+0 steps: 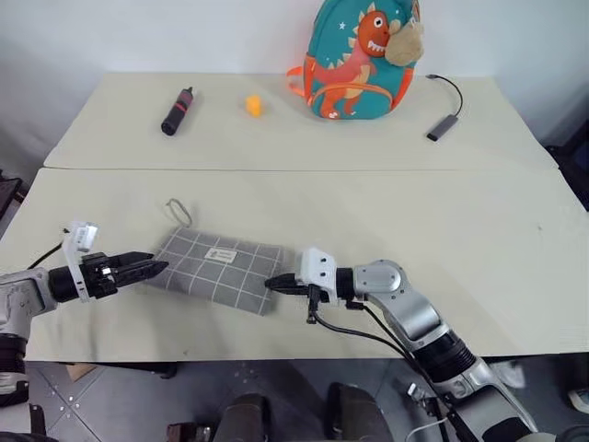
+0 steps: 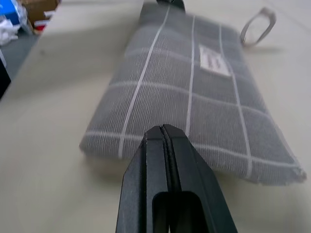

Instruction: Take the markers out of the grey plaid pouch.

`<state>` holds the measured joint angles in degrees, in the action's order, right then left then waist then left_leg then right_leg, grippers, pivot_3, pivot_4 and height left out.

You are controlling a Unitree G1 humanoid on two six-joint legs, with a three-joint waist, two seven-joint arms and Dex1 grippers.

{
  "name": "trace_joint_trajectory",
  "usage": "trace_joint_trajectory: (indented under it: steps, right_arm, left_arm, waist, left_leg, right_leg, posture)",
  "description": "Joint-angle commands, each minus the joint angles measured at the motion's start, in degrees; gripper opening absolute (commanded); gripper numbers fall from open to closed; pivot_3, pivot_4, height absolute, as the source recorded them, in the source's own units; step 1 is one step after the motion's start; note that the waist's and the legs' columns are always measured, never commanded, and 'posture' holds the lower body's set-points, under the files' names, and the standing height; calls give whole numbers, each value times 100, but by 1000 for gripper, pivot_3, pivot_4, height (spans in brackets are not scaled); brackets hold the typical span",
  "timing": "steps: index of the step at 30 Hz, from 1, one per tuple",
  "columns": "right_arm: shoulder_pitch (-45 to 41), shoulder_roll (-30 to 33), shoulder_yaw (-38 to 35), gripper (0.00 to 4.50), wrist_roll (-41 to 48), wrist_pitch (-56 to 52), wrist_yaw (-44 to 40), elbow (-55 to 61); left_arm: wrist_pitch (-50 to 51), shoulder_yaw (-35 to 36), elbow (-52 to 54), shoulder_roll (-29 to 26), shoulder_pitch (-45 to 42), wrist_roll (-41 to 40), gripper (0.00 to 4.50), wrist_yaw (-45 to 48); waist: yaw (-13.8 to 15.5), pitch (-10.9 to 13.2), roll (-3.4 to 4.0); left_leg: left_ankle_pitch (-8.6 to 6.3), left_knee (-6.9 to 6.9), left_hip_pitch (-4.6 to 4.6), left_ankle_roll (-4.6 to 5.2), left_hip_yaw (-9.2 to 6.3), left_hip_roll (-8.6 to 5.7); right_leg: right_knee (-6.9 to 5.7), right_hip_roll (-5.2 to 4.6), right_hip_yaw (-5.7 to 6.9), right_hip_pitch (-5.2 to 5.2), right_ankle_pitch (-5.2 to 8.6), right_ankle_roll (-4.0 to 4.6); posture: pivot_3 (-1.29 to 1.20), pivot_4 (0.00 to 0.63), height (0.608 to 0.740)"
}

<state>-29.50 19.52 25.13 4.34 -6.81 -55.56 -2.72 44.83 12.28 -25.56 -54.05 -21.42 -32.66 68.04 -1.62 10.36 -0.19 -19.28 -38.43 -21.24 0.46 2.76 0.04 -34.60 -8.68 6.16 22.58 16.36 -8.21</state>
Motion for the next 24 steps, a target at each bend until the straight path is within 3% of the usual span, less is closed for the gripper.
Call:
trace_joint_trajectory:
  steps: [1,10,16,24]
  right_arm:
    - [-211,-71,-61,29,-154,-57,133,-50]
    - [-605,-79,-240,29,-360,212,212,-598]
    - [-902,-5,-379,29,-388,693,107,-1096]
    - [-1261,-9,-491,29,-425,1832,-46,-1929]
  left_arm:
    - [501,-171,328,-13,68,-114,4500,199]
    - [1997,-183,2422,169,955,-990,4500,2]
    - [2470,133,3423,780,1452,-1480,4500,-753]
    - [3413,761,4638,2024,1832,-2492,4500,-2312]
  waist:
    - [-5,0,0]
    - [-19,0,0]
    - [1,0,0]
    - [-15,0,0]
  left_leg:
    - [0,1,1,0,2,0]
    - [-3,-1,3,-6,-32,10]
    - [-5,-18,0,-7,-44,10]
    - [-7,-28,-1,-10,-48,14]
  right_leg:
    - [-1,0,-2,1,0,0]
    - [-13,0,-11,10,4,7]
    - [-17,-1,-16,7,4,8]
    - [-19,1,-16,5,4,8]
  posture:
    - [0,150,740]
    - [0,150,740]
    - [0,150,740]
    - [0,150,740]
